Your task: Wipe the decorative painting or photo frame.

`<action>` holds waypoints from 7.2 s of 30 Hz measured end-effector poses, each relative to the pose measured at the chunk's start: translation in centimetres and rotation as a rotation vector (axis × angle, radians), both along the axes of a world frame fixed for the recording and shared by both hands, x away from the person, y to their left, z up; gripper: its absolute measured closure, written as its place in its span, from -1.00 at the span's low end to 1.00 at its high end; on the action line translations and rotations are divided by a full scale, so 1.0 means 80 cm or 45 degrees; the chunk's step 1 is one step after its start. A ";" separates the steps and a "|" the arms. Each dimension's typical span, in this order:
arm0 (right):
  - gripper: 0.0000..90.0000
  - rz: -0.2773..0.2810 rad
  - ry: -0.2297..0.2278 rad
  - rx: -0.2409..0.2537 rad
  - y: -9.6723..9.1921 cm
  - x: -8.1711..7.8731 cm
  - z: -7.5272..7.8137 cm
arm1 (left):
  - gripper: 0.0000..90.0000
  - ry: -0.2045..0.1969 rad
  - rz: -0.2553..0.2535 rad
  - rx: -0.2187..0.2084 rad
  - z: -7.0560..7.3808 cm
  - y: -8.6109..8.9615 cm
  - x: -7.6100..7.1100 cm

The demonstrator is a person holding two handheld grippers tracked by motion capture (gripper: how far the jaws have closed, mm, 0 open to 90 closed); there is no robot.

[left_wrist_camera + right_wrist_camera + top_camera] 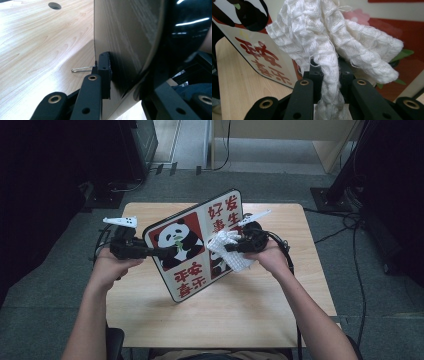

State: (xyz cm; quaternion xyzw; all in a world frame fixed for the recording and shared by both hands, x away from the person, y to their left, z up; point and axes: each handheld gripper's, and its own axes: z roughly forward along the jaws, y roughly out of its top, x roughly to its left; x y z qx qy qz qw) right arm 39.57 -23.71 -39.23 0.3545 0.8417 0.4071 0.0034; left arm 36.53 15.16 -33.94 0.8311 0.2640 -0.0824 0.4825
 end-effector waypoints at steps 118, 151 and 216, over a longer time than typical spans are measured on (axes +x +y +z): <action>0.78 0.121 -0.080 -0.115 0.118 0.032 0.214 | 0.68 0.017 0.011 -0.026 -0.004 0.002 0.000; 0.77 0.118 -0.105 -0.044 0.102 0.009 0.172 | 0.68 0.009 0.001 -0.021 -0.004 0.002 0.000; 0.74 0.123 -0.045 0.000 0.077 -0.011 0.067 | 0.67 0.010 -0.004 -0.017 -0.005 0.002 0.000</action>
